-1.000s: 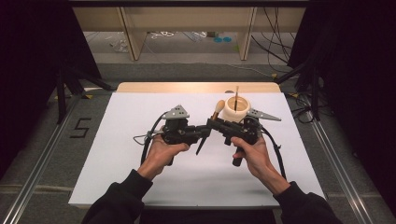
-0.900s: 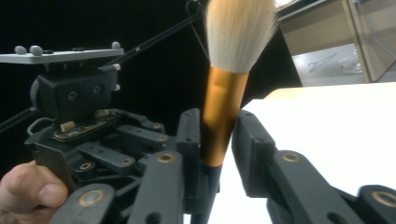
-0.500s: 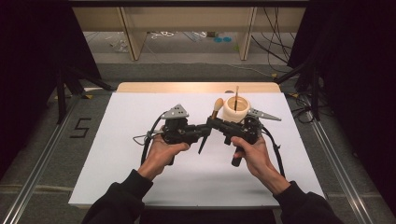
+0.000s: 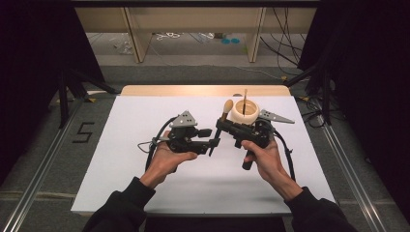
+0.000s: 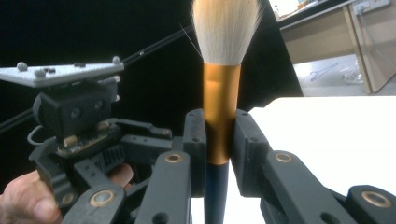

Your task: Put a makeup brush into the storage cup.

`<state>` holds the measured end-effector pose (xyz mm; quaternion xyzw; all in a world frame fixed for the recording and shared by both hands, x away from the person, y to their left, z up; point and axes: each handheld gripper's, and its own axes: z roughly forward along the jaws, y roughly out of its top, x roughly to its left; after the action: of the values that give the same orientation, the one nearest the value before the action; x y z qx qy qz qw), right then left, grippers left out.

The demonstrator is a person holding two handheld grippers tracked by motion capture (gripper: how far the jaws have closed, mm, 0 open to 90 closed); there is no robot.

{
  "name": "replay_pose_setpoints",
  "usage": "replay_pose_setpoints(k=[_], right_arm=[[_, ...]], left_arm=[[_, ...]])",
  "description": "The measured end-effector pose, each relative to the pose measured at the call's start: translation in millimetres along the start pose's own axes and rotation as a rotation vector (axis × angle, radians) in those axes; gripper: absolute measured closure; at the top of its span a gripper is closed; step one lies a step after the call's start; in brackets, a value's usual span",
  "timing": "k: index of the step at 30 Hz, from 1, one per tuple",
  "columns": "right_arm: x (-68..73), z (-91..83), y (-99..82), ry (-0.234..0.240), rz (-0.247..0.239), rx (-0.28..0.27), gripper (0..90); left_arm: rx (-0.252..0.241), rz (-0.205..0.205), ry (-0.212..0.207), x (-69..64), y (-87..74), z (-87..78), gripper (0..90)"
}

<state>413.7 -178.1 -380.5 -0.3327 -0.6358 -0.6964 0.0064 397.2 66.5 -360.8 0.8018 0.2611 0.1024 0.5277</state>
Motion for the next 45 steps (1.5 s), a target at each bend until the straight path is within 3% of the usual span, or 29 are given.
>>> replay_pose_setpoints(k=[8, 11, 12, 14, 16, 20, 24, 25, 26, 27, 29, 30, 31, 33, 38, 40, 41, 43, 45], right_arm=[[0.8, -3.7, 5.0, -0.023, -0.076, 0.012, 77.5], [-1.0, -4.4, 5.3, -0.032, -0.091, 0.018, 77.5], [-1.9, -4.4, 5.5, -0.036, -0.097, 0.018, 77.5], [-2.5, -4.5, 5.8, -0.044, -0.097, 0.021, 77.5], [-4.4, -4.7, 6.3, -0.052, -0.114, 0.021, 77.5], [-6.0, -5.9, 7.3, -0.060, -0.114, 0.023, 77.5], [-9.8, -9.2, 10.9, -0.078, -0.135, 0.025, 77.5], [-10.3, -9.9, 11.9, -0.080, -0.138, 0.025, 77.5], [-11.0, -10.7, 13.0, -0.086, -0.143, 0.030, 77.5], [-12.1, -11.1, 14.0, -0.093, -0.154, 0.022, 77.5], [-14.2, -12.8, 16.3, -0.105, -0.162, 0.028, 77.5], [-14.7, -13.6, 17.2, -0.111, -0.162, 0.023, 77.5], [-15.7, -14.4, 18.1, -0.118, -0.169, 0.024, 77.5], [-18.3, -15.8, 19.9, -0.129, -0.188, 0.022, 77.5], [-22.9, -20.4, 24.3, -0.150, -0.190, 0.022, 77.5], [-24.6, -22.3, 26.3, -0.152, -0.191, 0.028, 77.5], [-26.2, -23.0, 27.1, -0.159, -0.203, 0.025, 77.5], [-28.6, -24.5, 29.0, -0.168, -0.203, 0.024, 77.5], [-31.6, -25.9, 30.8, -0.180, -0.213, 0.022, 77.5]], left_arm=[[0.016, -0.017, 0.027, -2.3, -21.0, -11.5, 38.0], [0.006, 0.045, 0.030, 3.0, -28.5, -15.7, 35.3], [0.007, 0.011, 0.032, 1.2, -32.1, -16.5, 34.2], [0.003, 0.014, 0.044, 1.1, -36.8, -18.4, 32.4], [-0.004, 0.053, 0.039, 3.5, -39.6, -19.8, 31.1], [-0.003, 0.060, 0.040, 1.9, -46.1, -20.7, 29.3], [0.000, 0.035, 0.052, 2.0, -57.5, -21.3, 26.1], [-0.003, 0.059, 0.036, 4.8, -59.0, -21.1, 25.2], [-0.002, 0.058, 0.044, 4.9, -60.7, -22.2, 24.6], [-0.002, 0.025, 0.058, 2.9, -62.6, -23.6, 24.1], [-0.016, 0.038, 0.054, 4.9, -64.4, -25.9, 23.1], [-0.020, 0.015, 0.064, 3.5, -65.6, -27.7, 23.1], [-0.025, 0.039, 0.060, 5.7, -65.9, -29.1, 23.1], [-0.028, 0.024, 0.073, 4.9, -67.9, -32.0, 22.6], [-0.044, 0.024, 0.095, 4.3, -73.8, -37.9, 21.0], [-0.045, 0.000, 0.101, 1.6, -76.7, -39.4, 21.3], [-0.042, 0.020, 0.104, 2.4, -77.5, -40.2, 21.2], [-0.040, 0.016, 0.110, 0.5, -79.9, -40.9, 20.6], [-0.037, 0.056, 0.103, 1.7, -80.9, -41.5, 20.4]])
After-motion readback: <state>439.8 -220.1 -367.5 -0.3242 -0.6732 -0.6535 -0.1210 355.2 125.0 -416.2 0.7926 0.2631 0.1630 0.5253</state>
